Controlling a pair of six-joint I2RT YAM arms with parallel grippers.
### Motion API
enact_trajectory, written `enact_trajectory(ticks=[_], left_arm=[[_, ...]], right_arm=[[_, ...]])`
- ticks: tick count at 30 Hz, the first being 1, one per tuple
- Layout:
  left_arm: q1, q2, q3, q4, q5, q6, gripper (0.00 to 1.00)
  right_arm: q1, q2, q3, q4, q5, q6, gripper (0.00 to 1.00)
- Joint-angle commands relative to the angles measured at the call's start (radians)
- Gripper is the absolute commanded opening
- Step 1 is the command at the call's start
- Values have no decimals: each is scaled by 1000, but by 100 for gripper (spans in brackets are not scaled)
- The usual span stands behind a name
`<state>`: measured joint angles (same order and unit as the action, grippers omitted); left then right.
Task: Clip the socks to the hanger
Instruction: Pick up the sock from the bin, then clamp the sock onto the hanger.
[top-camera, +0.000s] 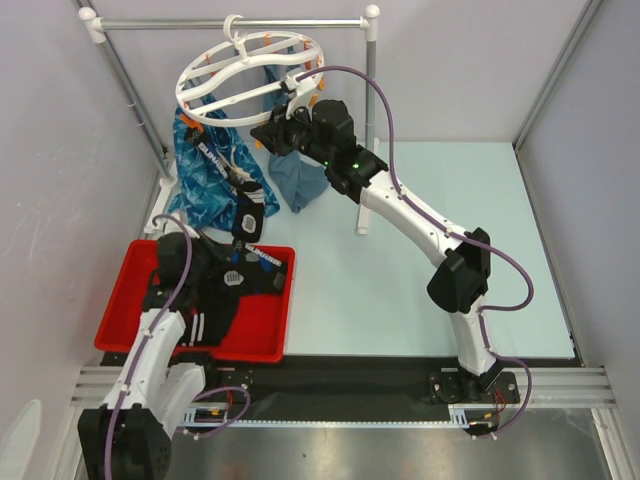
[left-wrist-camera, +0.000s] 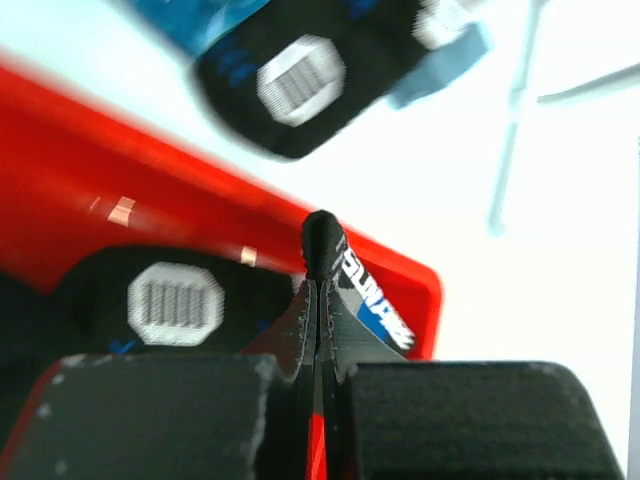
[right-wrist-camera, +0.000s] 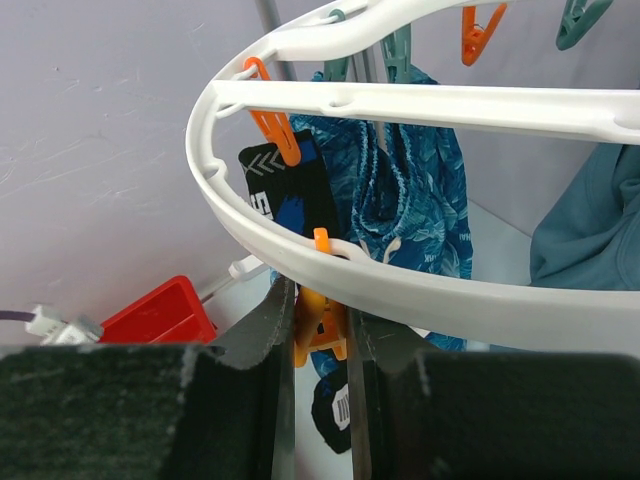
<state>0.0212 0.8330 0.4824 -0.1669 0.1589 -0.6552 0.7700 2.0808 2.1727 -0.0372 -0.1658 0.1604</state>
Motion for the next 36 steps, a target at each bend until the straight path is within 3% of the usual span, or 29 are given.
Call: enact_trajectory(ticks=[1,7,12,25,36], left_arm=[[-12,-34,109,-23,65,74,0],[-56,-43,247,27,157,121,0],[-73,64,387,37,241,167,0],[-145,290,683,52,202,187,0],[-156,344,771,27,196,216,0]], right_arm=[[15,-47,7,-7,-11,-12,0],[18,-45,6,-12,-5,-18,0],[25,-48,7,-15,-20,-32,0],[46,-60,9,-46,58,-77,0],[46,-87,-30,-3,-54,-101,0]])
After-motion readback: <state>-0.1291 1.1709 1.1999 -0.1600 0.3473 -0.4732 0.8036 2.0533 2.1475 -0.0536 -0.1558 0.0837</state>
